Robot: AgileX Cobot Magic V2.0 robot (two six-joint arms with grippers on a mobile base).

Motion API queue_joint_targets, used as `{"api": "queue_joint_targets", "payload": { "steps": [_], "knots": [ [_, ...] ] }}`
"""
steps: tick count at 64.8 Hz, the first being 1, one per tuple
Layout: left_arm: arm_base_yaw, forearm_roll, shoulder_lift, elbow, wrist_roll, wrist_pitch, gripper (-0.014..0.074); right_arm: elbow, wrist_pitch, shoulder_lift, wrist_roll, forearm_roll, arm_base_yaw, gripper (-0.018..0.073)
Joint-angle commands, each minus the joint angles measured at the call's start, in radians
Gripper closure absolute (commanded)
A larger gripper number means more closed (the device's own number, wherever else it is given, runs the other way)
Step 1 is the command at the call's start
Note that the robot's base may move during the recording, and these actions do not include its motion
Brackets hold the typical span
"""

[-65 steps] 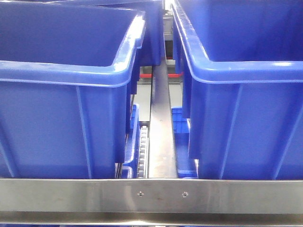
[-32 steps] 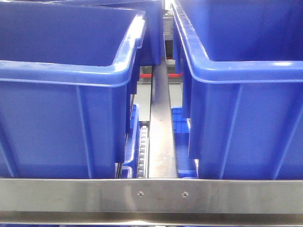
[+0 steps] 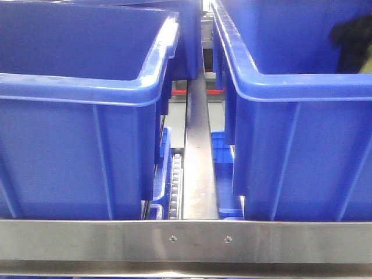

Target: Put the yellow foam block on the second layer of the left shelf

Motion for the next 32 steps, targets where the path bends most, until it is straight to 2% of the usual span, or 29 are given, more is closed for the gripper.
{"api": "queue_joint_targets", "payload": {
  "steps": [1, 22, 27, 32],
  "knots": [
    [-0.005, -0.005, 0.007, 0.026, -0.004, -0.088, 0.046, -0.052, -0.065, 0.021, -0.032, -0.006, 0.0, 0.0246],
    [-0.005, -0.005, 0.007, 0.026, -0.004, -0.088, 0.046, -0.062, -0.072, 0.091, -0.051, -0.019, 0.0, 0.0232],
    [-0.005, -0.005, 0.007, 0.026, -0.004, -0.088, 0.046, -0.062, -0.072, 0.091, -0.051, -0.025, 0.0, 0.0177],
    [-0.005, -0.005, 0.007, 0.026, -0.004, -0.088, 0.046, -0.062, -0.072, 0.091, -0.051, -0.025, 0.0, 0.0071]
  ]
}}
